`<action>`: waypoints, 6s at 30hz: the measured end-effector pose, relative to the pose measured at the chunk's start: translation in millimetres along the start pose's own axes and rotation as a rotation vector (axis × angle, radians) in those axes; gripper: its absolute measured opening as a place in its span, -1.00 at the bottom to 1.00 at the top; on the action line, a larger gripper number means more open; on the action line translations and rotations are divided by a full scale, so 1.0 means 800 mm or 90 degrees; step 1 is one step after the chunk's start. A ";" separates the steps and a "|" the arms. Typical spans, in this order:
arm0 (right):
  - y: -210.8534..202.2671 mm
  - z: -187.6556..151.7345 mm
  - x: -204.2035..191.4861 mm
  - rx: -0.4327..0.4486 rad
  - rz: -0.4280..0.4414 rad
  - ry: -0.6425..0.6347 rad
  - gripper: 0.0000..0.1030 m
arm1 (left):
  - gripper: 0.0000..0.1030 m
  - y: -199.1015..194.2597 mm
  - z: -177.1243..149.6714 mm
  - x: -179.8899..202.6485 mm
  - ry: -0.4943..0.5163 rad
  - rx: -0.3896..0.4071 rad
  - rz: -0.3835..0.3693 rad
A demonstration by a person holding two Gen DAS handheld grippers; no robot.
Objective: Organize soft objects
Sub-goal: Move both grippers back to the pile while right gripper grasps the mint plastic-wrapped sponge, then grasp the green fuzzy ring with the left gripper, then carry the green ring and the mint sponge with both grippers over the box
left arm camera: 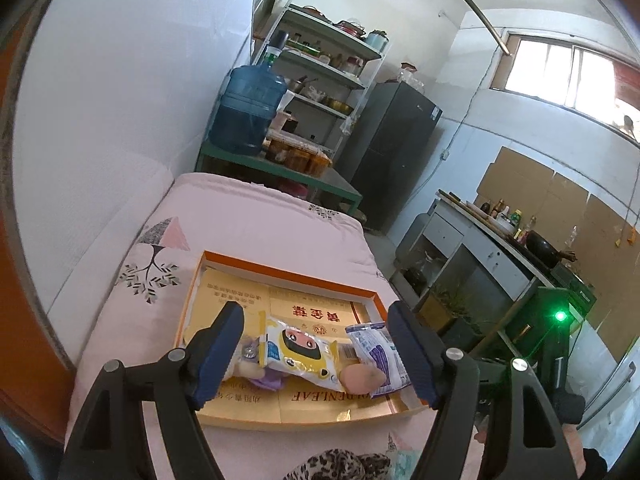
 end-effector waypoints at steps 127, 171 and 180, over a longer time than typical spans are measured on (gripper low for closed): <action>-0.133 -0.198 -0.119 0.035 0.152 -0.096 0.07 | -0.73 -0.099 -0.148 -0.024 0.068 -0.107 0.108; 0.044 0.051 -0.045 0.065 0.059 -0.062 0.07 | -0.73 0.114 0.023 -0.031 0.083 -0.099 0.153; 0.088 0.062 -0.049 0.034 0.055 -0.073 0.07 | -0.73 0.157 0.025 -0.050 0.072 -0.131 0.170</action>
Point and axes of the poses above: each gripper's, at about its wrist camera, not at the fingertips, and y roughly the way its jaws point, x to its right, z to its top, the point moved 1 cm from there along y, roughly the way its jaws point, and after that the axes turned 5 degrees about z, right-handed, at the moved point
